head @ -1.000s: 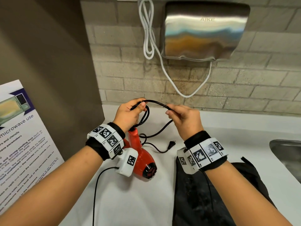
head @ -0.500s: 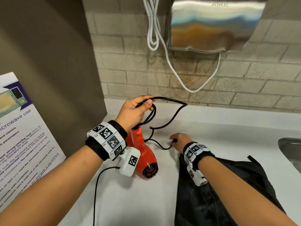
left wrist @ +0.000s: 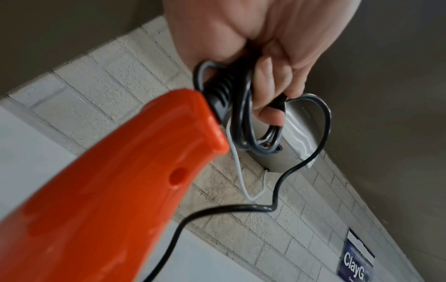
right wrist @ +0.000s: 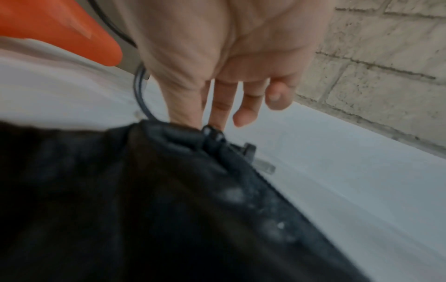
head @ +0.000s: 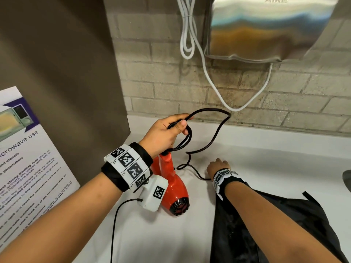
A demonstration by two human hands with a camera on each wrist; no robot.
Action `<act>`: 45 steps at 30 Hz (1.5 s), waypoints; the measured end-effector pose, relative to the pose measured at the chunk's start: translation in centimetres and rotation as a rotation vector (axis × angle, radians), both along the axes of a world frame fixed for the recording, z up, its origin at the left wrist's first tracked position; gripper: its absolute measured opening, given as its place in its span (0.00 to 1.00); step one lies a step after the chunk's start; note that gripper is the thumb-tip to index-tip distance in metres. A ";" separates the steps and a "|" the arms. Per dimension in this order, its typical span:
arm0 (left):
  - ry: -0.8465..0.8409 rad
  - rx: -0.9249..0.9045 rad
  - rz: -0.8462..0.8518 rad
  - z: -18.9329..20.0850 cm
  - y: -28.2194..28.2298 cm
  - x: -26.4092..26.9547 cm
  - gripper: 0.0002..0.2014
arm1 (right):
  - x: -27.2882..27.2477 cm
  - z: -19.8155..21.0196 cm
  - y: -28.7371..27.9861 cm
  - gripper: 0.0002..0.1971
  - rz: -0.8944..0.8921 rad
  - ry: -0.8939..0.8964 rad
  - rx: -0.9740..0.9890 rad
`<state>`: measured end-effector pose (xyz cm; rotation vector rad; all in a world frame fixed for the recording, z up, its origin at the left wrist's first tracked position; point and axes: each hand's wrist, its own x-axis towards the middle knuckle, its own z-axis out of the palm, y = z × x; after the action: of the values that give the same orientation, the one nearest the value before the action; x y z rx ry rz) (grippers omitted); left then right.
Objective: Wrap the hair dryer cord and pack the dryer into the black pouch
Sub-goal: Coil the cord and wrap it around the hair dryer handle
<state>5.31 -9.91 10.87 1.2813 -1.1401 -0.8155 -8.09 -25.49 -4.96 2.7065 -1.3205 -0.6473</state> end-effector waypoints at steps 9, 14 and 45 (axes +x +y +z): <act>0.060 -0.021 0.055 -0.3 0.0 0.4 0.12 | -2.0 4.6 0.6 0.11 -0.346 -0.881 0.267; 0.058 -0.047 0.093 -0.1 0.1 0.5 0.10 | -2.7 8.9 4.5 0.11 -0.361 -1.565 0.455; 0.078 -0.010 -0.051 -0.4 1.3 -1.5 0.10 | 2.5 12.3 11.4 0.21 0.032 -1.595 0.191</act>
<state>3.79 -8.63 10.49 1.2062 -1.1168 -0.8890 -5.54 -14.12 7.33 3.1858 -1.1965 1.8462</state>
